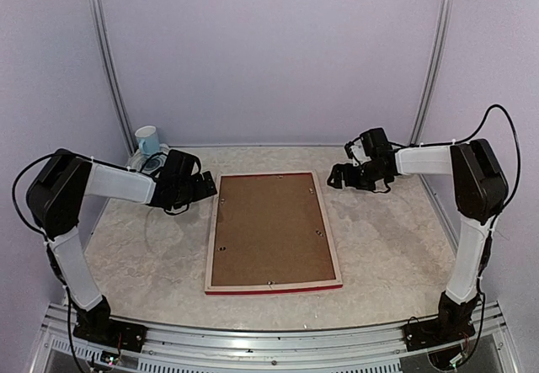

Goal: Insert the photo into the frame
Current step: Adjust the photo frame at the center of the board.

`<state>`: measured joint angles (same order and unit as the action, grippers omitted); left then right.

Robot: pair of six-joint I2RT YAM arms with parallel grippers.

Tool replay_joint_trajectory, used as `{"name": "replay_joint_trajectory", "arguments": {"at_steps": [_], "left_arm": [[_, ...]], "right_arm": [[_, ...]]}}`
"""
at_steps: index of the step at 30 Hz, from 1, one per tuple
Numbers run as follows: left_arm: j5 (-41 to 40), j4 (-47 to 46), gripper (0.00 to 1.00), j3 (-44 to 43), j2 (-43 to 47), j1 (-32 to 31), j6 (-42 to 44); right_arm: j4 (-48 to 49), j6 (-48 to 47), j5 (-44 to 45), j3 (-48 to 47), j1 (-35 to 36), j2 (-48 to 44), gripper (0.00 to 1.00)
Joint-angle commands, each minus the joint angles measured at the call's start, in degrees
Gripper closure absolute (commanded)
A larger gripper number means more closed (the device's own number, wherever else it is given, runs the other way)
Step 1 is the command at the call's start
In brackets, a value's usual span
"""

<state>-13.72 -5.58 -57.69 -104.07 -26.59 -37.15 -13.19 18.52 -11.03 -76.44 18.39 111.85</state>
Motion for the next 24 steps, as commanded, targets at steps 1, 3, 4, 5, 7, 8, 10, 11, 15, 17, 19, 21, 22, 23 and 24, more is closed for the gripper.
{"name": "replay_joint_trajectory", "arguments": {"at_steps": [1,3,4,5,7,8,10,11,15,17,19,21,22,23,24], "left_arm": [[2.1,-1.8,0.01,-0.9,-1.6,0.2,-0.7],[3.2,-2.3,0.01,-1.0,-2.5,0.1,-1.0],[3.7,-2.3,0.01,-1.1,-2.9,0.0,-1.2],[4.1,-2.3,0.01,-1.1,-3.6,-0.2,-1.4],[4.6,-2.5,0.01,-1.1,-4.1,-0.8,-1.9],[4.7,-2.6,0.01,-1.0,-4.4,-1.2,-2.0],[4.7,-2.6,0.01,-1.0,-4.9,-2.0,-2.0],[4.8,-2.4,0.01,-1.1,-5.1,-2.3,-2.0],[5.5,-2.5,0.01,-0.7,-5.7,-3.4,-3.0],[6.5,-3.0,0.01,-0.5,-6.0,-4.0,-3.5],[7.0,-3.4,0.01,-0.4,-6.4,-4.6,-3.9],[7.8,-3.5,0.01,-0.5,-6.7,-5.0,-4.5],[8.4,-3.6,0.01,-0.4,-6.9,-5.2,-4.7],[8.8,-3.8,0.01,-0.3,-6.9,-5.5,-4.9],[9.1,-4.0,0.01,-0.1,-6.8,-5.8,-5.0]], "right_arm": [[2.8,1.7,-6.1,-1.2,-1.0,2.9,0.01],[4.4,2.3,-9.3,-0.8,-1.0,3.9,0.01],[5.1,2.6,-10.8,-0.5,-1.0,4.3,0.01],[5.8,3.0,-12.7,-0.4,-1.0,4.9,0.01],[6.7,3.5,-15.6,0.0,-1.0,5.7,0.01],[7.2,3.8,-16.4,0.1,-1.0,6.0,0.01],[8.1,4.1,-17.0,0.6,-1.0,6.5,0.01],[8.4,4.3,-17.1,1.0,-1.0,6.7,0.01],[9.1,4.7,-19.1,1.9,-1.0,7.0,0.01],[9.5,4.8,-19.7,2.5,-0.9,6.7,0.01],[9.8,4.9,-20.1,3.0,-0.8,6.3,0.01],[10.0,5.0,-20.7,3.3,-0.7,5.9,0.01],[10.1,5.0,-21.0,3.5,-0.7,5.7,0.01],[10.3,5.0,-21.3,3.9,-0.6,5.3,0.01],[10.6,5.0,-21.4,4.2,-0.4,5.0,0.01]]}}
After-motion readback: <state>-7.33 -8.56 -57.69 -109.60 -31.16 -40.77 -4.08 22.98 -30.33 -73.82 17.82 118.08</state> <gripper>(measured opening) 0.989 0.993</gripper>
